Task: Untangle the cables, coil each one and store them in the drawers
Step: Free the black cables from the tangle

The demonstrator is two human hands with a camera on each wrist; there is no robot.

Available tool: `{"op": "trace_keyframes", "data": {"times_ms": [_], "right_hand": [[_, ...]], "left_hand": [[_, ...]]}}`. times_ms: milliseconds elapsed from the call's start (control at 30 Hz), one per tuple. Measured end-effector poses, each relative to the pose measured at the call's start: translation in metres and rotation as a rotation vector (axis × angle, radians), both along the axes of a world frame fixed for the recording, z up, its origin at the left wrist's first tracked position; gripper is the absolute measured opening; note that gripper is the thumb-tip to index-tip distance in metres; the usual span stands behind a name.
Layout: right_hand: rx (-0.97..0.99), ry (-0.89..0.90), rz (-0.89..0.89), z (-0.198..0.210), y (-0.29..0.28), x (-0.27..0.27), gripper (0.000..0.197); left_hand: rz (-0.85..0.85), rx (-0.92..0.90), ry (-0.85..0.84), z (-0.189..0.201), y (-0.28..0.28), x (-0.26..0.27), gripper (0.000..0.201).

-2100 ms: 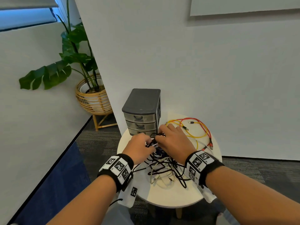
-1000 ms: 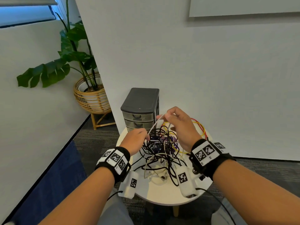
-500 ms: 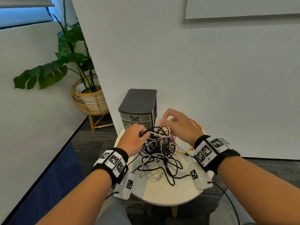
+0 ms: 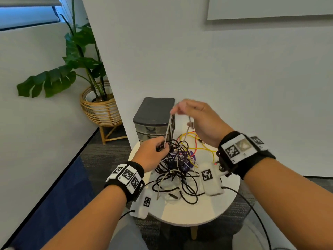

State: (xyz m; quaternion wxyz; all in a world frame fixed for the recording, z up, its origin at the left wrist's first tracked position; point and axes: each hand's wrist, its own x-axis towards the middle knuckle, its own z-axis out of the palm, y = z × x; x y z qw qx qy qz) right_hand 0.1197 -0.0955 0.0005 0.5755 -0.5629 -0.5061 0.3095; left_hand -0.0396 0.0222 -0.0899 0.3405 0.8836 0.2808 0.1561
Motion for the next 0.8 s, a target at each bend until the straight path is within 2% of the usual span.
{"op": "trace_keyframes", "data": {"times_ms": [67, 133, 200, 233, 267, 300, 333, 400, 433, 500, 567, 600, 667, 800], "right_hand": [[0.068, 0.183, -0.007, 0.009, -0.004, 0.006, 0.031], [0.136, 0.445, 0.003, 0.009, -0.007, 0.014, 0.026], [0.143, 0.73, -0.121, 0.001, -0.01, 0.023, 0.027], [0.093, 0.781, -0.236, -0.006, -0.011, 0.028, 0.03], [-0.002, 0.715, -0.351, -0.014, -0.012, 0.032, 0.031], [-0.129, 0.527, -0.429, -0.023, -0.014, 0.035, 0.033], [-0.258, 0.267, -0.446, -0.031, -0.017, 0.036, 0.036], [-0.419, -0.224, -0.333, -0.043, -0.02, 0.029, 0.038], [-0.452, -0.393, -0.229, -0.045, -0.021, 0.022, 0.037], [-0.518, -0.65, -0.044, -0.05, -0.02, 0.005, 0.038], [-0.585, -0.889, -0.021, -0.056, -0.012, -0.009, 0.032], [-0.6, -0.964, -0.056, -0.059, -0.007, -0.012, 0.027], [-0.569, -0.921, -0.096, -0.059, 0.0, -0.013, 0.025], [-0.344, -0.512, -0.044, -0.039, 0.002, -0.01, 0.028]], "left_hand": [[0.016, -0.027, 0.003, -0.002, 0.0, 0.0, 0.014], [0.029, -0.051, -0.008, -0.003, 0.003, -0.001, 0.016], [0.035, -0.062, -0.018, -0.005, 0.005, -0.002, 0.02], [0.033, -0.06, -0.023, -0.006, 0.006, -0.002, 0.021], [0.034, -0.055, -0.027, -0.008, 0.007, -0.003, 0.021], [0.038, -0.051, -0.032, -0.009, 0.007, -0.003, 0.021], [0.044, -0.042, -0.037, -0.011, 0.006, -0.004, 0.021], [0.063, -0.005, -0.046, -0.013, 0.005, -0.002, 0.022], [0.073, 0.019, -0.054, -0.014, 0.004, -0.001, 0.022], [0.089, 0.056, -0.08, -0.014, 0.001, 0.003, 0.021], [0.085, 0.073, -0.098, -0.013, -0.001, 0.006, 0.021], [0.076, 0.074, -0.104, -0.012, -0.001, 0.007, 0.02], [0.056, 0.054, -0.114, -0.01, -0.003, 0.006, 0.018], [0.018, -0.043, -0.072, -0.009, -0.005, 0.003, 0.01]]}}
